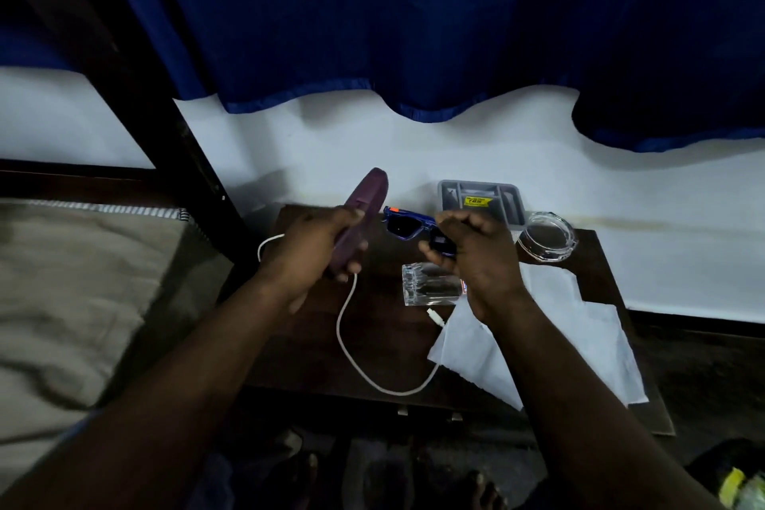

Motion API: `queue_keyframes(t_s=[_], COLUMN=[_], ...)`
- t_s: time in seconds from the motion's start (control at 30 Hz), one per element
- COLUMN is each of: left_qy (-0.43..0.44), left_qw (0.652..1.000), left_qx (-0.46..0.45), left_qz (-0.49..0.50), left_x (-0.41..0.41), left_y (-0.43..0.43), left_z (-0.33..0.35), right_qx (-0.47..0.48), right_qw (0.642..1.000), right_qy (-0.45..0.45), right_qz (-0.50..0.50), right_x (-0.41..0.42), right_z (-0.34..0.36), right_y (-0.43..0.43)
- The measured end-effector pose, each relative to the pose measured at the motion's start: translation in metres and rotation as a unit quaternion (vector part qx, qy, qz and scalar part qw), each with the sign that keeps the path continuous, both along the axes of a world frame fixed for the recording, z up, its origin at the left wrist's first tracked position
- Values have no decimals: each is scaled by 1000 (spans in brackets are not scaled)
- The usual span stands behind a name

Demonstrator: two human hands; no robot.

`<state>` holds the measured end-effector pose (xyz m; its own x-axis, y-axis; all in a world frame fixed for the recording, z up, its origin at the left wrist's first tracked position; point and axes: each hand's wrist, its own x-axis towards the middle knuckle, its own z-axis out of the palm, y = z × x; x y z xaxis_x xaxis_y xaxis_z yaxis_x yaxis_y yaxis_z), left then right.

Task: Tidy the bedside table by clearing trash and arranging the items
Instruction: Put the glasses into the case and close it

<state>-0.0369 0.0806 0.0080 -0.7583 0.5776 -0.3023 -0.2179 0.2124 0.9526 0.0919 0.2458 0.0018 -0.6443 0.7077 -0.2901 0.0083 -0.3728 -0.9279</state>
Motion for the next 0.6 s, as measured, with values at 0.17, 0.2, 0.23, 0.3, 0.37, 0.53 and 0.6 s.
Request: queue_keyframes(t_s=[0.17,0.2,0.23,0.3,0.37,0.53,0.6], left_qy=[-32,-27,-21,2,55,248,360], left_qw=[999,1000,1000,999,998,967,929], left_qx=[3,-3,-9,-17,-27,-48,-64], left_qz=[-2,-1,7,29,35,-22,-58], left_x=[21,21,20,18,18,3,-3], left_y=[-22,-22,-22,-19,-17,-13,-12], left_z=[-8,-10,-11,-13,-14,-18,-18], right_qx=[37,48,59,76,90,55,41], right_qw=[998,997,995,993,991,995,996], right_qy=[-29,-34,-40,-58,-75,-56,-35], right_qz=[45,55,63,70,67,61,76], right_x=[-1,-2,-3,-6,-12,-25,-28], right_z=[-2,-3,-5,-9,-12,-15,-14], right_y=[-18,-22,-25,-32,-38,-44,-44])
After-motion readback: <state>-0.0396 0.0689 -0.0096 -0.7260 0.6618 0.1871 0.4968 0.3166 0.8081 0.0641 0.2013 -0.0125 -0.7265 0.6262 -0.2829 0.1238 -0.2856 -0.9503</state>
